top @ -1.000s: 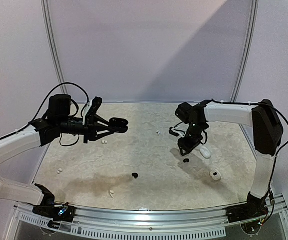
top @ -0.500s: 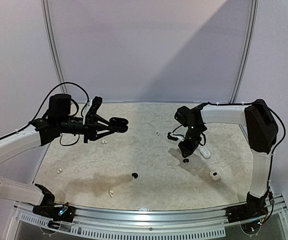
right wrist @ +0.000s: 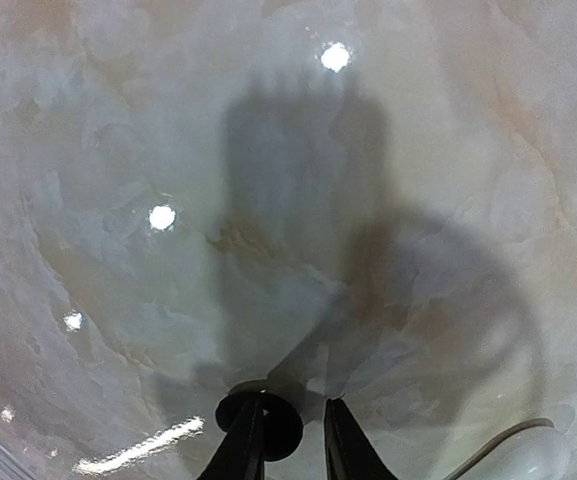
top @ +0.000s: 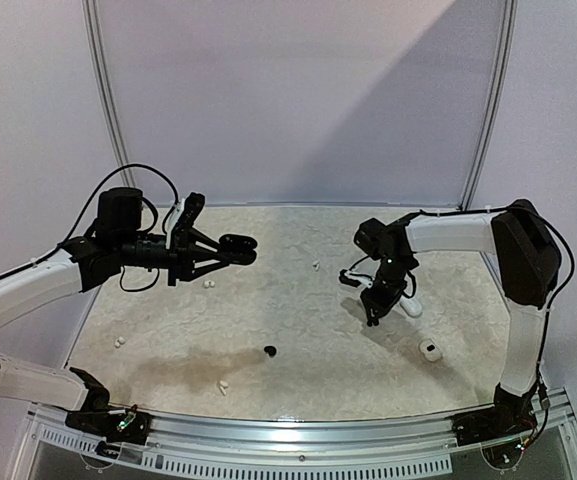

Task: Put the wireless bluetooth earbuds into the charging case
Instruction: Pick up the left earbud from the center of the board.

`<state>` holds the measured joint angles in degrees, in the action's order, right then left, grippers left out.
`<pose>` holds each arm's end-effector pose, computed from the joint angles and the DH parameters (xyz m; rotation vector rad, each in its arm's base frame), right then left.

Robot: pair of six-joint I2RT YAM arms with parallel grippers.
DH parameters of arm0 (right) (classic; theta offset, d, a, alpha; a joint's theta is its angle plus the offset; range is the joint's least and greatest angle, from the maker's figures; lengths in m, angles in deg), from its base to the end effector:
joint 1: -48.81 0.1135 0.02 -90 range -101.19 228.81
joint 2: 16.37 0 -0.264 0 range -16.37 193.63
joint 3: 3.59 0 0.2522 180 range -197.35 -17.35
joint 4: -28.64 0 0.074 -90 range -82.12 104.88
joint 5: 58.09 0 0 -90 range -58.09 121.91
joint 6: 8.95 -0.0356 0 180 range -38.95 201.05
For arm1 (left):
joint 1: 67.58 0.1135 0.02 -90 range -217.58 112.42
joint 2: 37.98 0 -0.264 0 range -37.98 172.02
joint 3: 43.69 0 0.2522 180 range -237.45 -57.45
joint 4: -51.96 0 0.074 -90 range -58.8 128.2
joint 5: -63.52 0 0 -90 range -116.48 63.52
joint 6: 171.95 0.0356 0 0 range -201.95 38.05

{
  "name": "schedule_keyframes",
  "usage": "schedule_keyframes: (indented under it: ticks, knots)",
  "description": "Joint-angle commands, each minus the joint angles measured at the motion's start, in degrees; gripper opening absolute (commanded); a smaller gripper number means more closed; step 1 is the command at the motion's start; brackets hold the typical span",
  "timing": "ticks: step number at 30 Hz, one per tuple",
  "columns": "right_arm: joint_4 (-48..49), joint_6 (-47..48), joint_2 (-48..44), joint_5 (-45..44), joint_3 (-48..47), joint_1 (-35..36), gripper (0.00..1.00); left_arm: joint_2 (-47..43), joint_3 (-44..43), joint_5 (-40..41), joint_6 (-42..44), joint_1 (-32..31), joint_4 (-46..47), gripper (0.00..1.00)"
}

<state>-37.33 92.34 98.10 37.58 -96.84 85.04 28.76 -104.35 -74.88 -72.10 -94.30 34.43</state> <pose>0.2962 0.2214 0.1532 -1.2568 2.8455 0.1669 0.2167 -0.1389 0.2902 1.1222 1.6225 -1.0230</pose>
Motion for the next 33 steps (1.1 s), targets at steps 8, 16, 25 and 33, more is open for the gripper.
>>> schedule_keyframes:
  ticks: [8, 16, 25, 33]
  knots:
    - [0.29, -3.87, -3.61, 2.85, 5.97, -0.19, 0.24, -0.08, 0.48, -0.04, 0.13, 0.53, 0.83, 0.0]
    - [2.06, -5.85, -4.34, 3.91, 7.98, -0.17, 0.28, -0.72, 1.25, -0.1, 0.0, 0.53, 0.96, 0.0]
    - [4.5, -7.49, -5.06, 8.69, 9.73, -0.17, 0.24, -0.65, 1.27, -0.12, 0.0, 0.51, 1.13, 0.0]
    - [5.53, -8.63, -5.57, 11.8, 12.08, -0.14, 0.14, -0.58, 1.23, -0.07, 0.35, 0.53, 0.96, 0.0]
